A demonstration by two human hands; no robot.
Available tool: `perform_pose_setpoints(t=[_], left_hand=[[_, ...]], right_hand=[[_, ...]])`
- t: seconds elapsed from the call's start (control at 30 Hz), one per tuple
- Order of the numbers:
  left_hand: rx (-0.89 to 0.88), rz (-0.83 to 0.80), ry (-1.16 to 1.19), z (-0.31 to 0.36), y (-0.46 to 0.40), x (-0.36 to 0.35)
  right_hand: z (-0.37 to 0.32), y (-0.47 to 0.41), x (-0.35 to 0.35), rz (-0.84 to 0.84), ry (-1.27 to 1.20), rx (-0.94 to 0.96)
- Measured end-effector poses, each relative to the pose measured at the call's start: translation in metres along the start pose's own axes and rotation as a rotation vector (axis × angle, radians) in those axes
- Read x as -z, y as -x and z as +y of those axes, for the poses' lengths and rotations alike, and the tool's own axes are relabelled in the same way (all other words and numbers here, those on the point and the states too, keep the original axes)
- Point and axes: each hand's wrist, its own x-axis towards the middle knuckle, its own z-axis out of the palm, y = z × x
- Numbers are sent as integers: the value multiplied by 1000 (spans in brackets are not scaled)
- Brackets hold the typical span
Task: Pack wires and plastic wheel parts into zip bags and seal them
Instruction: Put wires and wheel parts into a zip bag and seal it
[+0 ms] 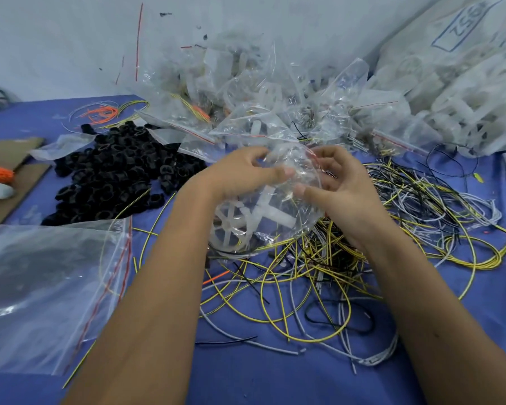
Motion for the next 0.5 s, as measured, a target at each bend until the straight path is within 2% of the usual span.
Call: perform_pose_setpoints(t=[0.07,0.17,0.27,0.33,0.4,0.5], left_hand=[[-19,-114,-8,1,-6,1],[-17,-172,9,1,-11,5],[-18,-120,5,2,-17,6],[-33,-102,-2,2,-19,7],[-69,-84,5,4,-19,9],[-119,14,8,10,-18,18]], right_hand=[[0,-1,0,63,-66,22],[0,-4,1,188,-214,49],[0,-5,0,249,-316,55],[1,-6,-1,268,-292,32],[2,-6,-3,274,-267,-28],[2,-6,-6,208,-385,-152]])
